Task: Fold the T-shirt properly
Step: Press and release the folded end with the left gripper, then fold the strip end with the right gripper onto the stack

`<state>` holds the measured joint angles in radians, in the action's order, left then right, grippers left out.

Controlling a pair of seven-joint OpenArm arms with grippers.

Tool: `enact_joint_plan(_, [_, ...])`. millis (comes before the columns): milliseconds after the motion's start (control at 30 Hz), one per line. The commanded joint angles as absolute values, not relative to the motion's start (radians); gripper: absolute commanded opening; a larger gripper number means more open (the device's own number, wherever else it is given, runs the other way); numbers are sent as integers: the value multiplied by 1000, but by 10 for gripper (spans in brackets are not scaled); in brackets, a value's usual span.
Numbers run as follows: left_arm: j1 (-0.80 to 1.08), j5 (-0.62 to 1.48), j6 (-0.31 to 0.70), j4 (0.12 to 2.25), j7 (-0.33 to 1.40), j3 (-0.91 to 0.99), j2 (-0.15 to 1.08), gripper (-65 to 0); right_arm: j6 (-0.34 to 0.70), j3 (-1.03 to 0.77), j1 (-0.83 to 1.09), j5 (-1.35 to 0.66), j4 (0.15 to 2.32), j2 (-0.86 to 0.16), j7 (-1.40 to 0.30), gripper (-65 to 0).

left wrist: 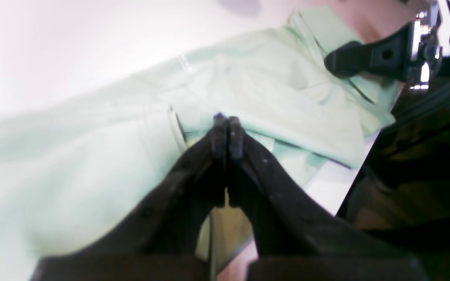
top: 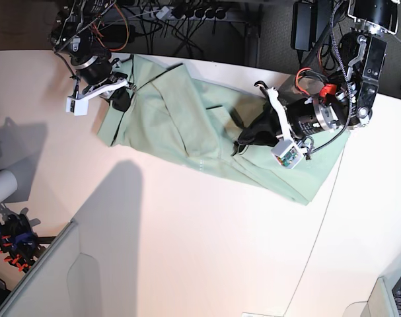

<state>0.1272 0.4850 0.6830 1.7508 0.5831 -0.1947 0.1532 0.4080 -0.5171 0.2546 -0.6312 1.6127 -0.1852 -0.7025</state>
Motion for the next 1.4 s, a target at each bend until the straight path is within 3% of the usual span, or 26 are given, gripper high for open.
enact_joint_plan(0, [117, 514, 698, 1788, 564, -191, 170, -650, 416, -537, 250, -643, 1627, -200, -673, -650])
enact_joint_plan(333, [117, 528, 698, 1832, 566, -154, 361, -650, 415, -648, 239, -656, 1627, -300, -670, -650])
enact_joint_plan(533, [117, 528, 698, 1831, 567, -62, 386, -650, 418, -688, 239, -795, 1659, -332, -704, -650])
enact_joint_plan(667, [126, 527, 698, 1828, 574, -50, 410, -650, 475, -676, 238, -898, 1799, -275, -742, -650])
enact_joint_plan(900, [142, 528, 698, 1804, 573, -50, 485, -650, 476, -492, 238, -847, 2079, -70, -717, -650])
enact_joint_plan(1100, [142, 528, 698, 1801, 573, -50, 521, -650, 475, -217, 217, -665, 2072, 35, -639, -650])
enact_joint_plan(1367, [146, 535, 698, 1801, 573, -50, 521, -650, 475, -7, 134, -459, 1917, 52, -571, -650])
